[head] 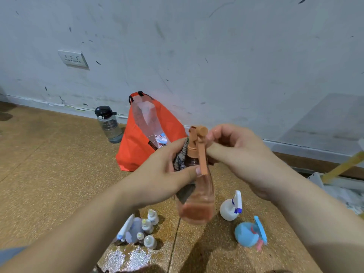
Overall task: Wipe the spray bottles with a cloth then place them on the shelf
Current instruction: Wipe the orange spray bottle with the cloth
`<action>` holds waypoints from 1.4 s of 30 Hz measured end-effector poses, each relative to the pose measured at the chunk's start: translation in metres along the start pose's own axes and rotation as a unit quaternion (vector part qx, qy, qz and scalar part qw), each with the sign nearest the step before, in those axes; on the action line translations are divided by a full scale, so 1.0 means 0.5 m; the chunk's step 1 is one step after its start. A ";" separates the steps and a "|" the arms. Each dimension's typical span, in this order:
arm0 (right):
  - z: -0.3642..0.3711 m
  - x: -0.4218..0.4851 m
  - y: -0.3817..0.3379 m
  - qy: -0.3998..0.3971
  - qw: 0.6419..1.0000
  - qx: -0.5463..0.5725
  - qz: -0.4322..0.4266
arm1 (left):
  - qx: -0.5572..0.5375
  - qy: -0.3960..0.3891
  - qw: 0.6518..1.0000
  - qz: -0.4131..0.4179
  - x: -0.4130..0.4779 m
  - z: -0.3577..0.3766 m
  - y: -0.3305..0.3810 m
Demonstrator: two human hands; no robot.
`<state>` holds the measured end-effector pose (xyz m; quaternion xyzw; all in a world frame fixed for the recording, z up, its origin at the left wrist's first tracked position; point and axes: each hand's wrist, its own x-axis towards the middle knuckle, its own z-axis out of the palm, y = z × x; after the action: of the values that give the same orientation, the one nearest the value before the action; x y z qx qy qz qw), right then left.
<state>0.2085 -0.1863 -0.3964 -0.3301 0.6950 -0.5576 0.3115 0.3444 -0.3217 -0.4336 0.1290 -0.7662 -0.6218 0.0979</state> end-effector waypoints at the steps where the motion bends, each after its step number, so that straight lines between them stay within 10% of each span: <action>1: 0.000 0.001 0.004 -0.005 1.000 -0.001 0.010 | -0.009 -0.019 1.000 0.000 -0.005 -0.003 0.003; 13: 0.025 0.004 0.028 -0.047 0.995 -0.076 -0.034 | -0.007 -0.043 0.999 -0.026 -0.035 -0.012 0.007; 23: 0.002 0.009 0.015 0.065 0.997 -0.023 0.021 | -0.102 0.003 0.994 -0.026 -0.032 -0.015 -0.004; 35: 0.007 0.011 0.015 -0.022 0.999 0.025 0.003 | -0.076 0.194 0.978 0.017 -0.022 0.010 0.010; 42: 0.026 0.004 0.010 0.082 0.990 -0.103 -0.055 | -0.107 0.173 0.978 -0.050 -0.024 0.016 0.002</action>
<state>0.2171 -0.1943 -0.4040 -0.3517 0.7525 -0.5246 0.1866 0.3530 -0.3103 -0.4342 0.2617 -0.6592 -0.6727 0.2110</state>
